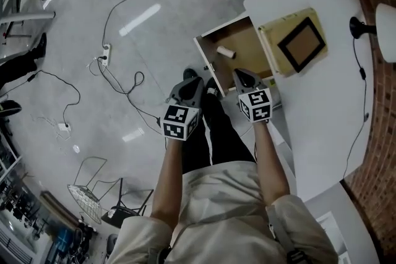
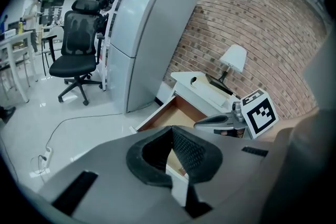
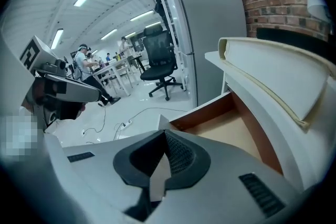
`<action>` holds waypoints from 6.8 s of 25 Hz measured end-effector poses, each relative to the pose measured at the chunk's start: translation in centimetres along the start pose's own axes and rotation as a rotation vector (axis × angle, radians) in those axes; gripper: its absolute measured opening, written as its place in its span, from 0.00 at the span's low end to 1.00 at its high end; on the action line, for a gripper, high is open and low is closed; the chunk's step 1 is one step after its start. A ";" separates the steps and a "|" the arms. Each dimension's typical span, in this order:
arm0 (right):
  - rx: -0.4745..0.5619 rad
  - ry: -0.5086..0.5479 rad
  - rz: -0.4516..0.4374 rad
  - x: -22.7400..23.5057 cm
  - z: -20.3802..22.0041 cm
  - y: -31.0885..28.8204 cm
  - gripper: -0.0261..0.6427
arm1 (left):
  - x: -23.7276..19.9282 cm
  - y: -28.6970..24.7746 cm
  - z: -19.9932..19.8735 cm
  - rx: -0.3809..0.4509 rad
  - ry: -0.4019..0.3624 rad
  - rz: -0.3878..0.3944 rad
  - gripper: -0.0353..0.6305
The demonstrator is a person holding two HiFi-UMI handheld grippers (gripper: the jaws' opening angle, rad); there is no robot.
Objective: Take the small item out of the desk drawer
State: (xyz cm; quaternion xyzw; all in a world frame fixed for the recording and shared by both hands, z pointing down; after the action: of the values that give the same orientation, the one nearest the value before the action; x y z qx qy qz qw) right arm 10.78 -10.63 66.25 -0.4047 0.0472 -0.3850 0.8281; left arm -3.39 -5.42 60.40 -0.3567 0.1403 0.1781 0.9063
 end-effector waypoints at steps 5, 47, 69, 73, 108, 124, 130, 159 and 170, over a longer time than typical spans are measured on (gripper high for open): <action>-0.028 0.026 0.025 0.8 1.3 -1.4 0.08 | -0.7 -1.8 2.5 -0.002 0.015 0.004 0.08; -0.358 0.209 0.012 6.9 10.5 -16.5 0.27 | -4.2 -14.9 9.6 -0.071 -0.036 0.146 0.08; -0.575 0.660 -0.043 7.2 12.6 -22.2 0.38 | -5.7 -14.8 8.9 -0.063 -0.122 0.202 0.08; -0.592 0.642 -0.056 7.3 13.0 -22.4 0.34 | -6.0 -14.9 8.4 -0.050 -0.109 0.193 0.08; -0.440 0.451 0.020 5.7 10.2 -17.5 0.28 | -3.4 -14.0 9.7 -0.112 -0.114 0.143 0.08; -0.315 0.251 0.069 4.2 9.6 -12.4 0.28 | -2.2 -11.5 9.2 -0.107 -0.051 0.071 0.08; -0.302 0.186 0.056 3.1 10.0 -10.4 0.28 | -2.2 -9.5 8.9 -0.097 -0.069 0.047 0.08; -0.078 -0.039 0.103 -0.5 0.5 1.6 0.28 | 2.1 -3.8 -0.2 -0.073 -0.067 0.063 0.08; 0.002 -0.085 0.107 -3.0 -1.2 5.6 0.28 | 4.6 -0.3 -1.6 -0.086 -0.090 0.112 0.08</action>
State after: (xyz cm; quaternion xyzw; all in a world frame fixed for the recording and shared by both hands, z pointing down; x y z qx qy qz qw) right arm 11.57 -7.24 60.73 -0.4168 0.0334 -0.3229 0.8491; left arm 0.70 -5.69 57.72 -0.3786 0.1113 0.2501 0.8841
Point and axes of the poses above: the fingertips, and each gripper's own axes: y backward along the fingers, x to its right, z out of its underside, the point moved 3 cm from there along y, backward along the fingers, and after that the axes turned 2 degrees about x, right-handed, at the moved point
